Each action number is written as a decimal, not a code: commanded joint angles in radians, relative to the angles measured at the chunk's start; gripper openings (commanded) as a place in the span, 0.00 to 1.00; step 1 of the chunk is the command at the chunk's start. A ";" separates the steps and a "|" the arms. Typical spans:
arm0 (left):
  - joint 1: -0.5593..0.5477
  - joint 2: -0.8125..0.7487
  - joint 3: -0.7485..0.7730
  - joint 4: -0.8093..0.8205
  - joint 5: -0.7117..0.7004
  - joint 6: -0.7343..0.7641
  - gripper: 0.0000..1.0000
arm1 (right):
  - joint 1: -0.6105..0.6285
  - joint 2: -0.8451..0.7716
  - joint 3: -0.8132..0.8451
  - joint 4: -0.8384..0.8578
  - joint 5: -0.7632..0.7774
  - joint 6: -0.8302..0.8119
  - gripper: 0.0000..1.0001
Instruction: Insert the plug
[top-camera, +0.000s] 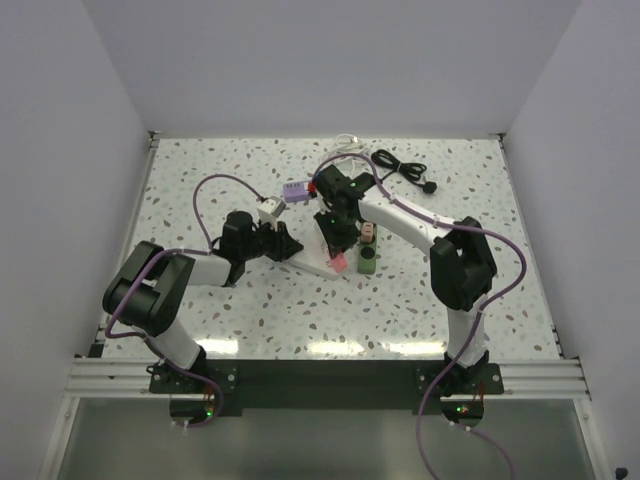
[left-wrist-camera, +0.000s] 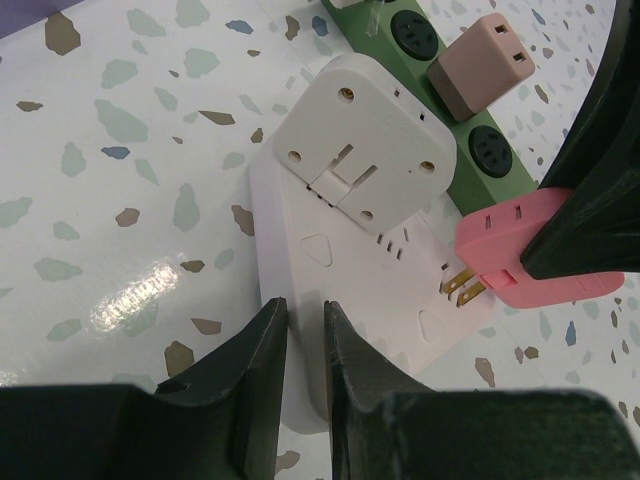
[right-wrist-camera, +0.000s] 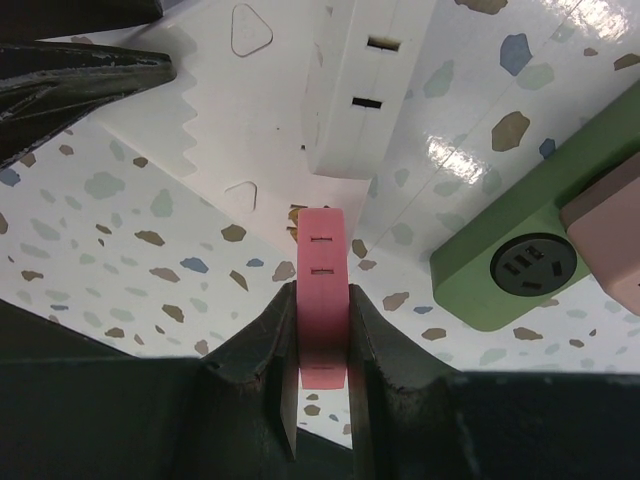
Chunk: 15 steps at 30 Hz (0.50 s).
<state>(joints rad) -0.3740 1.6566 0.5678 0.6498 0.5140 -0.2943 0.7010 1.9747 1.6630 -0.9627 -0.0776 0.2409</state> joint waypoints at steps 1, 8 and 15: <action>-0.009 -0.015 -0.011 -0.001 0.055 0.020 0.24 | 0.015 0.026 0.026 0.048 0.048 0.037 0.00; -0.009 -0.021 -0.020 0.008 0.067 0.018 0.23 | 0.041 0.052 0.052 0.028 0.104 0.072 0.00; -0.009 -0.020 -0.026 0.017 0.081 0.017 0.22 | 0.071 0.078 0.090 0.021 0.130 0.092 0.00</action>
<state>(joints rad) -0.3733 1.6562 0.5617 0.6643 0.5201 -0.2939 0.7467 2.0262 1.7119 -0.9947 0.0437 0.2924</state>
